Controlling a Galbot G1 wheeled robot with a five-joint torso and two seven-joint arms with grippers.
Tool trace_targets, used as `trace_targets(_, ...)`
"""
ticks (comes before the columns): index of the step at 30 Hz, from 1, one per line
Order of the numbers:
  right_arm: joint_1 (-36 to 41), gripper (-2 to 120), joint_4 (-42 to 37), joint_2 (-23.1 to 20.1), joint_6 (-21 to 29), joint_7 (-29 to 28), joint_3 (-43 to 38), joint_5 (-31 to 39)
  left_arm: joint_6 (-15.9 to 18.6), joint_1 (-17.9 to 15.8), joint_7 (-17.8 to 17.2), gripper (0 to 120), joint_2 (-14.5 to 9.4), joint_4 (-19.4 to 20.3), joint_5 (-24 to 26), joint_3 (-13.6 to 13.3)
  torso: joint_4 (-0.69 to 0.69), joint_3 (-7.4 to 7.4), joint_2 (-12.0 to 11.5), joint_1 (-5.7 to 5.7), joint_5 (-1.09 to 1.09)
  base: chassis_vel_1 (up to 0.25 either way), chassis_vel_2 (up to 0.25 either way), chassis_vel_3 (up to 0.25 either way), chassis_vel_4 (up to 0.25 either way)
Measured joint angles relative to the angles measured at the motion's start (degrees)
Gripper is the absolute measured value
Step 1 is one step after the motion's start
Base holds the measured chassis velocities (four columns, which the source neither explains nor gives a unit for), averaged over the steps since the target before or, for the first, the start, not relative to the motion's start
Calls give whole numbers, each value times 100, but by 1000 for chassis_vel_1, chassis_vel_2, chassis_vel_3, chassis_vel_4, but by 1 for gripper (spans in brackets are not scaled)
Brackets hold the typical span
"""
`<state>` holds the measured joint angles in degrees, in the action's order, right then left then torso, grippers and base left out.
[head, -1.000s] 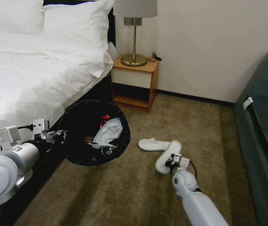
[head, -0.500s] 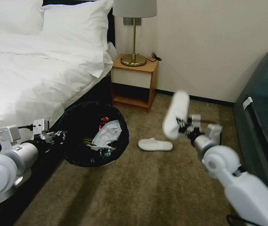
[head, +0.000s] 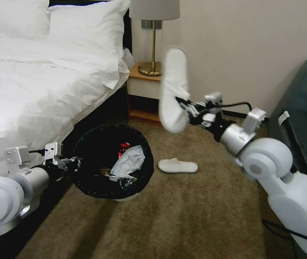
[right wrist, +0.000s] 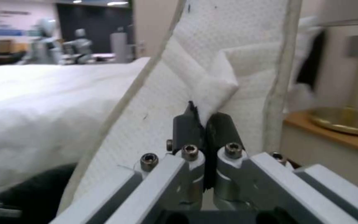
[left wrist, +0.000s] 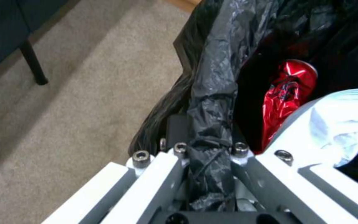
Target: Pick up the trash bin, then pick up the garbage on the floor and place it into the trash bin.
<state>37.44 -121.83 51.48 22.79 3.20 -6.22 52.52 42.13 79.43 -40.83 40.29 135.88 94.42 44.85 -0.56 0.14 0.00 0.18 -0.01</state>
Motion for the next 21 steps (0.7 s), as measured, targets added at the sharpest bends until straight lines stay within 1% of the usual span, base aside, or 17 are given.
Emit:
trace_targets(1, -133, 0, 32, 57, 2, 12, 190, -18, 0, 4, -14, 2, -12, 14, 0, -18, 1, 1, 0, 0, 0, 0, 0, 0, 0)
trace_targets(2, -133, 0, 32, 57, 2, 12, 190, -18, 0, 4, -14, 2, -12, 14, 0, -18, 1, 1, 0, 0, 0, 0, 0, 0, 0)
trace_targets(4, -341, 0, 41, 195, 41, 11, 595, -45, 0, -8, -55, 2, -50, 39, 42, -49, 1, 0, 0, 0, 0, 0, 0, 0, 0)
trace_targets(9, -365, 0, -60, 256, 132, -33, 925, -165, 0, -26, -128, 2, -92, 45, 125, -48, 0, 1, 0, 0, 1, 0, 0, 0, 0)
trace_targets(15, -357, 0, -185, 280, 153, -74, 1724, -489, 0, 28, -266, 2, -87, 72, 133, -64, 0, 0, 0, 0, 1, 0, 0, 0, 0)
trace_targets(19, -377, 0, -131, 363, 148, -73, 1910, -589, 0, 34, -315, 2, -91, 70, 150, -87, 0, 0, 0, 0, 1, 0, 0, 0, 0)
trace_targets(21, -376, 0, -116, 401, 146, -58, 2054, -698, 0, 35, -394, 2, -106, 68, 178, -128, 0, 0, 0, 0, 1, 0, 0, 0, 0)
